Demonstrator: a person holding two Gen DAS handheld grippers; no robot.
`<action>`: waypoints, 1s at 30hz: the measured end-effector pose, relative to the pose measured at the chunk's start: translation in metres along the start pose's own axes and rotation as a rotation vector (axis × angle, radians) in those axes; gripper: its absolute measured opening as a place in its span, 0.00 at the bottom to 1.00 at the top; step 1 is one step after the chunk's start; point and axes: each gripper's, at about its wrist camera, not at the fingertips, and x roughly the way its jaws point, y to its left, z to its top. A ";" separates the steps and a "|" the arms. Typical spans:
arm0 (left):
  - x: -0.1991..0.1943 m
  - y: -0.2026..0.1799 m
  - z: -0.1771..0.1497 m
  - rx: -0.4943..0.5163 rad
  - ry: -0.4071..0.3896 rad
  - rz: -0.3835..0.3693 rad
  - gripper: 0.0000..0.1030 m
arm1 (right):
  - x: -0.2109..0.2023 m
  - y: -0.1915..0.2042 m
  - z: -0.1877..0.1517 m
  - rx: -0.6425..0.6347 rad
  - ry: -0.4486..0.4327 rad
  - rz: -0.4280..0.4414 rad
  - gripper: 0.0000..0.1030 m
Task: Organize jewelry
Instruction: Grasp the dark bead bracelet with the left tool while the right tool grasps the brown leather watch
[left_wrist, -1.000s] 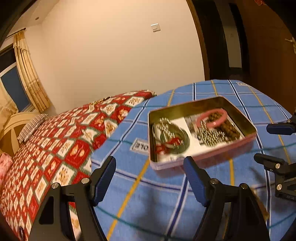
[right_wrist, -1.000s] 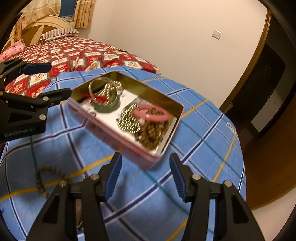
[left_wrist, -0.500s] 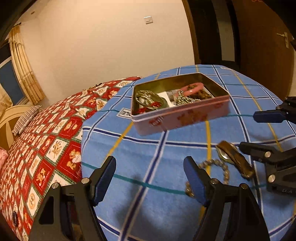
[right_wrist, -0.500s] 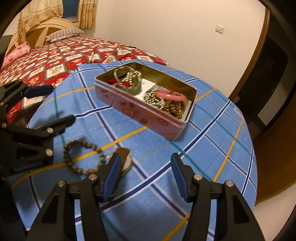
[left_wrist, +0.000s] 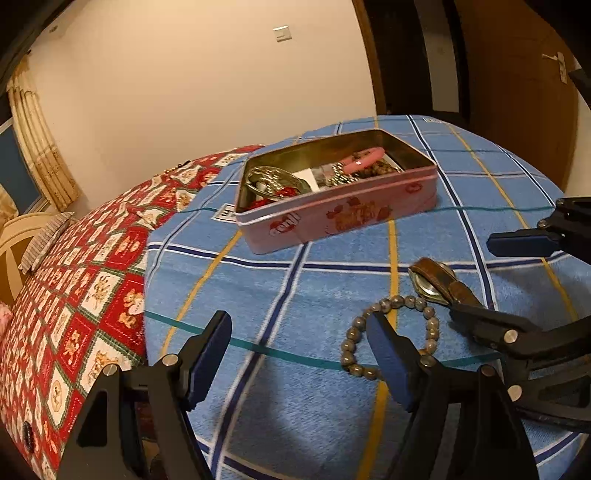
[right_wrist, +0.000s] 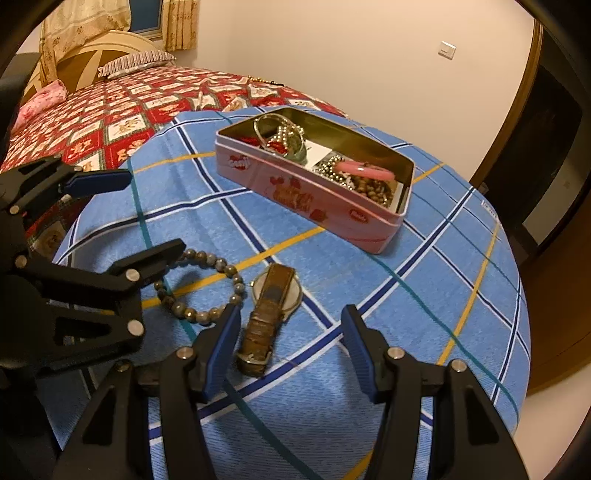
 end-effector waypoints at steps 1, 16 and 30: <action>0.002 -0.001 -0.001 0.005 0.005 0.000 0.73 | 0.001 0.000 -0.001 0.001 0.005 0.001 0.57; 0.016 -0.006 -0.006 0.010 0.037 -0.031 0.73 | 0.012 -0.005 -0.009 0.023 0.040 0.023 0.44; 0.013 -0.014 -0.006 0.034 0.044 -0.125 0.08 | 0.008 -0.003 -0.013 0.028 0.024 0.064 0.19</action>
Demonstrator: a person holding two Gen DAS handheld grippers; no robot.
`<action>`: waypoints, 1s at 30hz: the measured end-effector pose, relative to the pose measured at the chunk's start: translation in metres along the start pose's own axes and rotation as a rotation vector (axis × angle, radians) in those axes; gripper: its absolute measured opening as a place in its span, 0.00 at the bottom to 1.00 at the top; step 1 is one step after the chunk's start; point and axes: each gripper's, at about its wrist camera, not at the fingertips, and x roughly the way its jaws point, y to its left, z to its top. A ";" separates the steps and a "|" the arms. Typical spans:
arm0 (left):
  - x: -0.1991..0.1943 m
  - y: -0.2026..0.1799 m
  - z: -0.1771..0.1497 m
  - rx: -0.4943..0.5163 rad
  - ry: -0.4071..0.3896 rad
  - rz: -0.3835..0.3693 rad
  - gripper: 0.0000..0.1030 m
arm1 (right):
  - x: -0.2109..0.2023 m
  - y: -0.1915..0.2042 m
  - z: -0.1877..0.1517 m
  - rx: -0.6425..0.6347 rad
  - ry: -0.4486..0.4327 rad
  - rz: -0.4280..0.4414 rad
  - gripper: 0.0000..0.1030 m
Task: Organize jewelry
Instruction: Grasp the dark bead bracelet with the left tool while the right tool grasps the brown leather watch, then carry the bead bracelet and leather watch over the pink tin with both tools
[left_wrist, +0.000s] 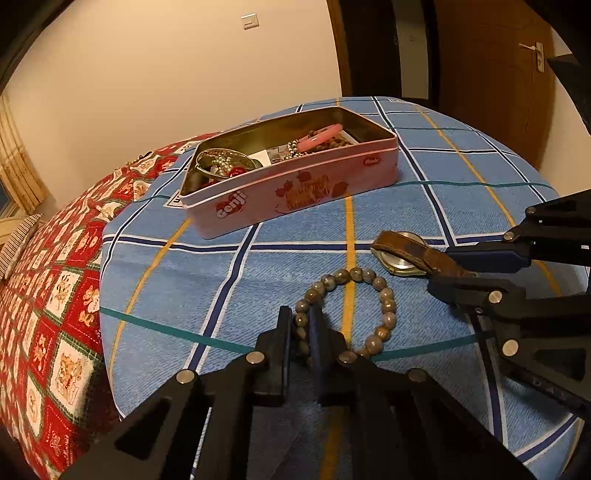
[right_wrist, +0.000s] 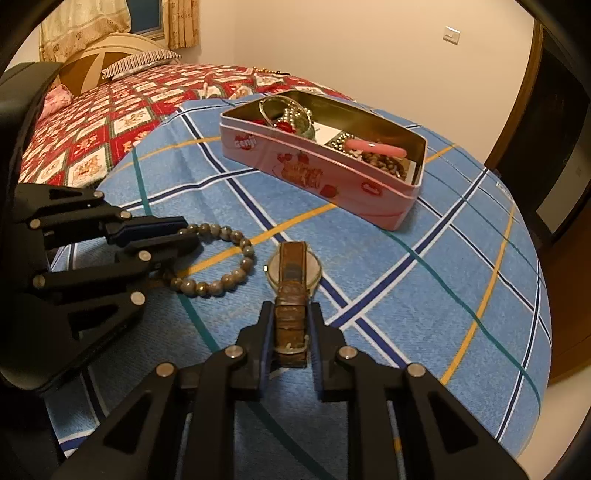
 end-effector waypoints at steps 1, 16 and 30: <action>-0.001 0.001 0.000 -0.004 -0.001 0.004 0.08 | -0.001 0.000 0.000 0.000 -0.002 -0.002 0.19; -0.019 0.018 0.008 -0.033 -0.052 0.050 0.07 | -0.013 -0.005 0.005 -0.001 -0.045 -0.034 0.19; -0.032 0.024 0.016 -0.043 -0.092 0.079 0.07 | -0.026 -0.006 0.007 -0.009 -0.077 -0.054 0.19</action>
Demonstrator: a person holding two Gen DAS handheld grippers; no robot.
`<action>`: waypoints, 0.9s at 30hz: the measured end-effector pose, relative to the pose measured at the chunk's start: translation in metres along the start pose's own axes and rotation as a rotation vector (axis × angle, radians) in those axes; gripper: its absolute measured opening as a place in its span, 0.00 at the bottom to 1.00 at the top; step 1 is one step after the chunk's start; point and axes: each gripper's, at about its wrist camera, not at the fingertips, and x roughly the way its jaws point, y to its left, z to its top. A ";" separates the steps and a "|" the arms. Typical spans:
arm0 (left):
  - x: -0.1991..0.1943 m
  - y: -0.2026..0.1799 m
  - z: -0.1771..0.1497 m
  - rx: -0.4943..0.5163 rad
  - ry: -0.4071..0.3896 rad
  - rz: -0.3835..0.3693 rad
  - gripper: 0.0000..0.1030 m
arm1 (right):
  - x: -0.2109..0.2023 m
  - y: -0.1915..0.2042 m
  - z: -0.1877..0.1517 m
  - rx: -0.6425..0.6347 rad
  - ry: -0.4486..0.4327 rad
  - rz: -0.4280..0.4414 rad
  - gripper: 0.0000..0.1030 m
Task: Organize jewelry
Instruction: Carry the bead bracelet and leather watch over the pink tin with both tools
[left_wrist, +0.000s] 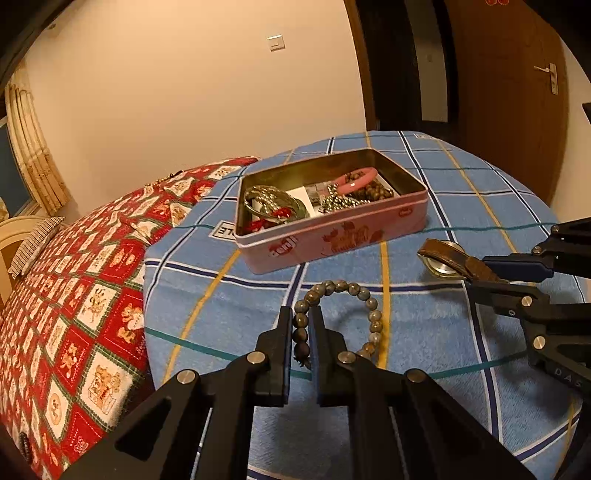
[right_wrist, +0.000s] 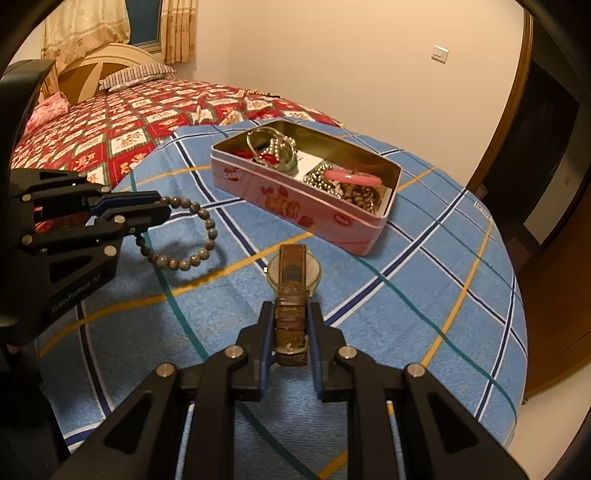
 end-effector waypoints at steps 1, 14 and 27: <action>-0.001 0.001 0.001 -0.001 -0.004 0.005 0.07 | -0.001 0.000 0.001 0.000 -0.003 -0.002 0.19; -0.012 0.021 0.033 -0.013 -0.072 0.051 0.07 | -0.012 -0.011 0.016 -0.011 -0.046 -0.040 0.19; -0.014 0.025 0.059 0.011 -0.120 0.066 0.07 | -0.020 -0.027 0.036 -0.020 -0.089 -0.071 0.19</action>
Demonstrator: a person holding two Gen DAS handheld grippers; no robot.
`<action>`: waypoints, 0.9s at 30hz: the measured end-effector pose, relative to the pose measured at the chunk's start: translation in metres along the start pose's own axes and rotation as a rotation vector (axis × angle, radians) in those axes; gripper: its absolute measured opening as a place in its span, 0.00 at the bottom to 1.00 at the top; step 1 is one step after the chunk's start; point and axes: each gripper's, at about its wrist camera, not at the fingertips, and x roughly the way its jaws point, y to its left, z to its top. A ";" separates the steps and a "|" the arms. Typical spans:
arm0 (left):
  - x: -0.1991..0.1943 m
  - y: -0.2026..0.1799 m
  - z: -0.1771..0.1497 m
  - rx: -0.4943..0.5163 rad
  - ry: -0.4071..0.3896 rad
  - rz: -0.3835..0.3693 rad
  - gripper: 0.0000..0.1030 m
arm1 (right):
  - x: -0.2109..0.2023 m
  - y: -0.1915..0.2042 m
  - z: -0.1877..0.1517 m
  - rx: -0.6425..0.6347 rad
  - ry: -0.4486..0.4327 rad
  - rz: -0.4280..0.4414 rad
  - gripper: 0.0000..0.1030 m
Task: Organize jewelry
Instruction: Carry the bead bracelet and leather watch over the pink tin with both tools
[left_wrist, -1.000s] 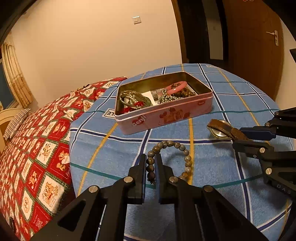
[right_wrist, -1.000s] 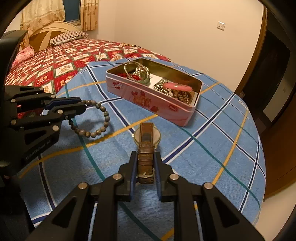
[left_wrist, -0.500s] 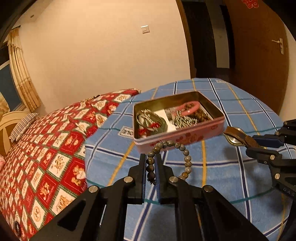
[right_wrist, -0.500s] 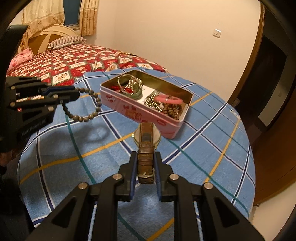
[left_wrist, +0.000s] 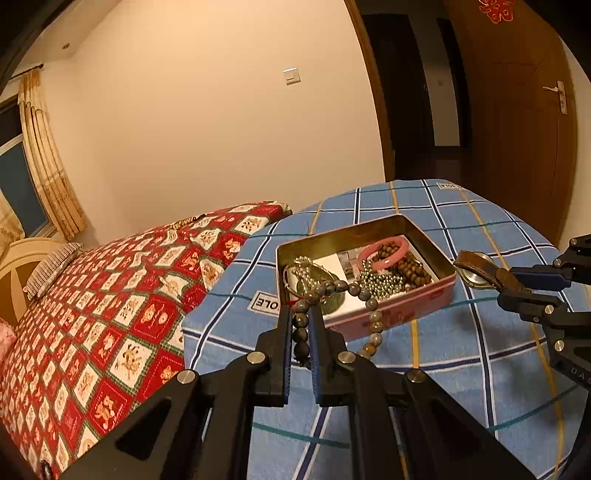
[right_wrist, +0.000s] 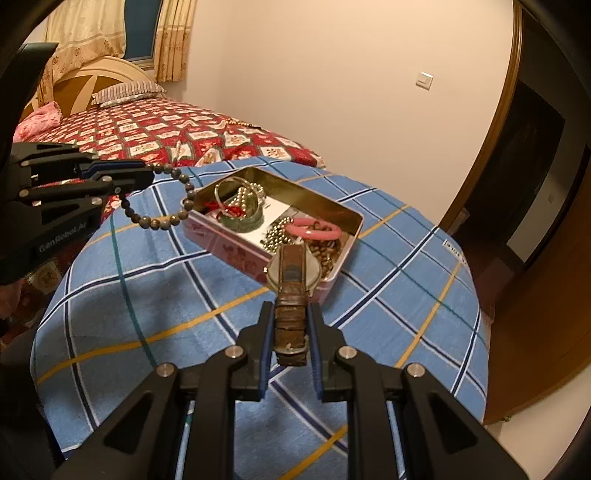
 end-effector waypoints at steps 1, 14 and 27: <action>0.001 0.000 0.002 0.007 -0.004 0.003 0.07 | 0.000 -0.001 0.002 -0.002 -0.002 -0.002 0.19; 0.018 0.007 0.033 0.038 -0.036 0.035 0.07 | 0.012 -0.017 0.031 -0.033 -0.030 -0.029 0.19; 0.046 0.005 0.063 0.063 -0.049 0.046 0.08 | 0.033 -0.030 0.057 -0.061 -0.035 -0.044 0.19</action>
